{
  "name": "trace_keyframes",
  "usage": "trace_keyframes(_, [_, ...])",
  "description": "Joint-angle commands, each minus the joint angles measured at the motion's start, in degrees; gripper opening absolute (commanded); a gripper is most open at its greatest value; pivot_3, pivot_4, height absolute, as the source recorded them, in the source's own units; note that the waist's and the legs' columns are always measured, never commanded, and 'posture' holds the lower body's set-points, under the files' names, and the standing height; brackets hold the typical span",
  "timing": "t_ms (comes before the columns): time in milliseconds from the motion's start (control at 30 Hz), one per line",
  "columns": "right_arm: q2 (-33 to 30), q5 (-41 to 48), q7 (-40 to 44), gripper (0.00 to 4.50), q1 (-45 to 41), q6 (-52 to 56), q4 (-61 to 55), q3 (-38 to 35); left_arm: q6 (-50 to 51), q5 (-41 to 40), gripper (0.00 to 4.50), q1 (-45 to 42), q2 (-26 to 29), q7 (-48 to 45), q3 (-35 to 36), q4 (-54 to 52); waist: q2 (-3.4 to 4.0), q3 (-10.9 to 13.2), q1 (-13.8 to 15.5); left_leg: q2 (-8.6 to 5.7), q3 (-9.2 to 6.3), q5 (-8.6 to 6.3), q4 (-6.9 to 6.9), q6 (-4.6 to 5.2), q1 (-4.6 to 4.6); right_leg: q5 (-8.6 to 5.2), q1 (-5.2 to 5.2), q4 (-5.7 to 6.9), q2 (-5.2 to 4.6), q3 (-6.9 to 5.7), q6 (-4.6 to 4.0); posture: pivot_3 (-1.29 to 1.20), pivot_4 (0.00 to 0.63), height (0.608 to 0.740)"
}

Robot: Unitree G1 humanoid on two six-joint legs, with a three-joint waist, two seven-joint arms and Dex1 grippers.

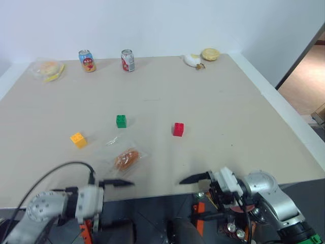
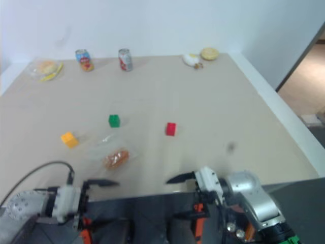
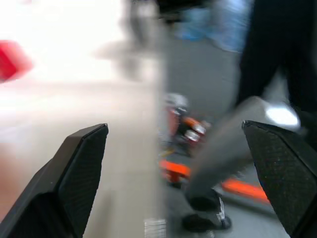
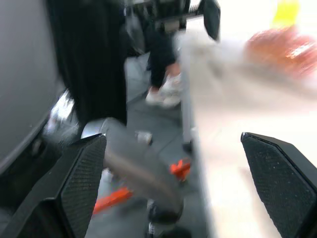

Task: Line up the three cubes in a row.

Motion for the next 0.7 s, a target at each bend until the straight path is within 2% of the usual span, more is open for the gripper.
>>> trace_keyframes(33, [1.0, 5.1, -6.2, 4.5, -7.2, 8.6, -4.2, -3.2, 9.2, -4.3, 4.48, -5.2, -1.5, 9.4, 4.2, -2.2, -0.03, 0.0, 0.0, 0.01, 0.02, 0.0, 0.03, 0.0, 0.02, 0.02, 0.01, 0.01, 0.02, 0.03, 0.01, 0.0, 0.15, 0.74])
trace_keyframes(133, [2.2, 3.9, -9.0, 4.5, -12.4, 12.5, -4.3, -1.7, 12.6, 0.5, 4.48, -10.6, -3.5, 15.4, 3.5, 0.3, -0.15, 0.0, 0.1, 0.0, 0.0, 0.0, 0.06, 0.0, 0.01, 0.1, 0.02, 0.01, 0.11, 0.09, 0.08, 0.0, 0.15, 0.74])
trace_keyframes(267, [2.7, 1.3, -10.7, 4.5, -17.0, 17.6, -3.3, 1.5, 15.5, 5.3, 4.48, -14.4, -6.1, 18.9, 0.9, 4.3, -0.18, 0.0, 0.1, -0.04, 0.0, -0.04, 0.01, -0.02, -0.07, 0.17, -0.06, 0.01, 0.13, 0.16, 0.29, 0.0, 0.15, 0.74])
trace_keyframes(500, [5.0, 1.4, -12.6, 4.5, -20.0, 20.2, -2.7, 0.5, 17.9, 10.3, 4.48, -12.5, -6.8, 17.5, -4.4, 4.1, -0.18, 0.0, 0.1, -0.03, 0.03, -0.18, 0.04, 0.06, -0.36, 0.13, -0.3, 0.01, 0.13, 0.23, 0.31, 0.0, 0.15, 0.74])
trace_keyframes(700, [7.7, 0.3, -14.5, 4.5, -21.1, 18.5, -1.6, -0.2, 18.8, 12.0, 4.48, -13.6, -6.8, 15.2, -5.7, 6.2, -0.18, 0.0, 0.1, 0.07, 0.01, -0.17, 0.15, 0.07, -0.33, 0.22, -0.29, 0.03, 0.23, 0.2, 0.2, 0.0, 0.15, 0.74])
